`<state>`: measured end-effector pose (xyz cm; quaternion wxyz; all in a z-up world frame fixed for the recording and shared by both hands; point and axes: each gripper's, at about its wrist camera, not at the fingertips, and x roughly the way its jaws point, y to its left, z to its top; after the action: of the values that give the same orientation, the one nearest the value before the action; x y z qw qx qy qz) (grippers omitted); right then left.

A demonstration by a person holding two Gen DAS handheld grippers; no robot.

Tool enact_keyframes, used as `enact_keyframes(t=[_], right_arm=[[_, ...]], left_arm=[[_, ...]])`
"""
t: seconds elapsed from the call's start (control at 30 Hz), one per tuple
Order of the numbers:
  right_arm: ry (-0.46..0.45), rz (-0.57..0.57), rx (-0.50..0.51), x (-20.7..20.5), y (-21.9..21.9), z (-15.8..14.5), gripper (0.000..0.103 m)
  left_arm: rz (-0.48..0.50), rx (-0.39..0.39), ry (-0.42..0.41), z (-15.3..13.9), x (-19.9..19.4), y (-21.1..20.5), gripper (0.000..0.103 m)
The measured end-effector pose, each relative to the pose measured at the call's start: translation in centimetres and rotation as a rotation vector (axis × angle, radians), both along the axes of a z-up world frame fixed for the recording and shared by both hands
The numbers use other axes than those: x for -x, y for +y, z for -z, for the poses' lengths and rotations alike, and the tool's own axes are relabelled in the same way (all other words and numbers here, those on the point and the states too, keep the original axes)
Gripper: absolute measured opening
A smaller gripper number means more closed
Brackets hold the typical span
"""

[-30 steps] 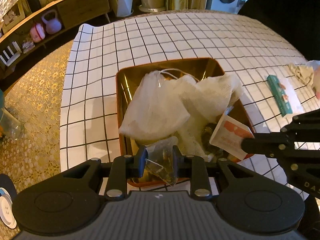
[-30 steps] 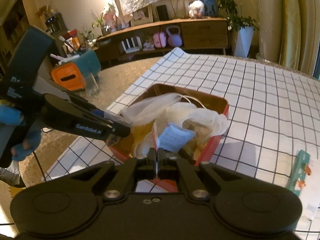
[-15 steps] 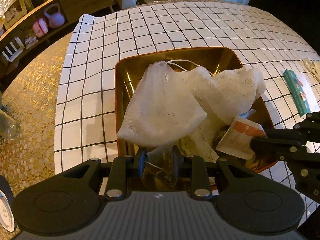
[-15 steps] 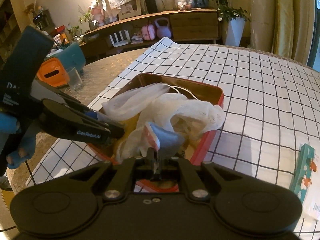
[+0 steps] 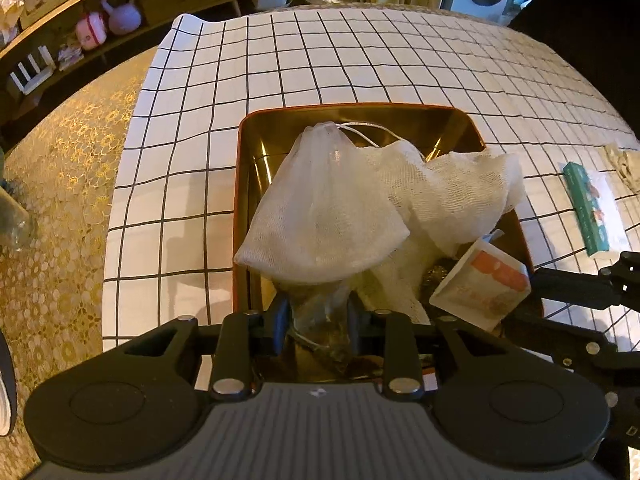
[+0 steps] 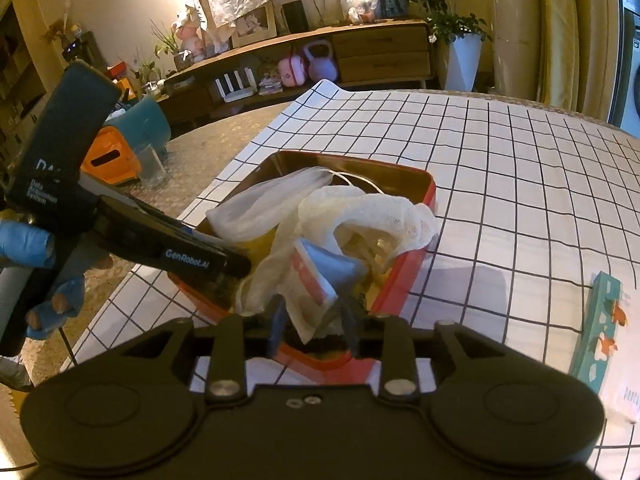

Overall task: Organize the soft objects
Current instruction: 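Open both grippers over the tin box and withdraw them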

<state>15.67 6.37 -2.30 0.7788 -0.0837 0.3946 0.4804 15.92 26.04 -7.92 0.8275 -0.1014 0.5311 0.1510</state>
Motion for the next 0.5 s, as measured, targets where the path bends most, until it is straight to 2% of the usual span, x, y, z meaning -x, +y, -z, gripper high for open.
enact_keyframes(t=[0.3, 0.33, 0.37, 0.43, 0.5], right_arm=[[0.001, 0.010, -0.044, 0.6, -2.0, -1.4, 0.040], [0.002, 0.010, -0.047, 0.7, -2.3, -1.6, 0.040], [0.001, 0.012, -0.051, 0.7, -2.6, -1.7, 0.040], [0.000, 0.015, -0.061, 0.9, -3.1, -2.1, 0.041], [-0.001, 0.017, -0.075, 1.1, -3.7, -2.5, 0.042]], left_arm=[[0.014, -0.007, -0.047, -2.3, 1.0, -1.3, 0.030], [0.013, -0.008, -0.053, -2.5, 1.1, -1.5, 0.035], [0.012, -0.006, -0.062, -2.7, 1.2, -1.5, 0.054], [0.000, -0.017, -0.086, -3.1, 1.5, -1.7, 0.074], [-0.005, -0.038, -0.091, -3.4, 1.6, -2.0, 0.074]])
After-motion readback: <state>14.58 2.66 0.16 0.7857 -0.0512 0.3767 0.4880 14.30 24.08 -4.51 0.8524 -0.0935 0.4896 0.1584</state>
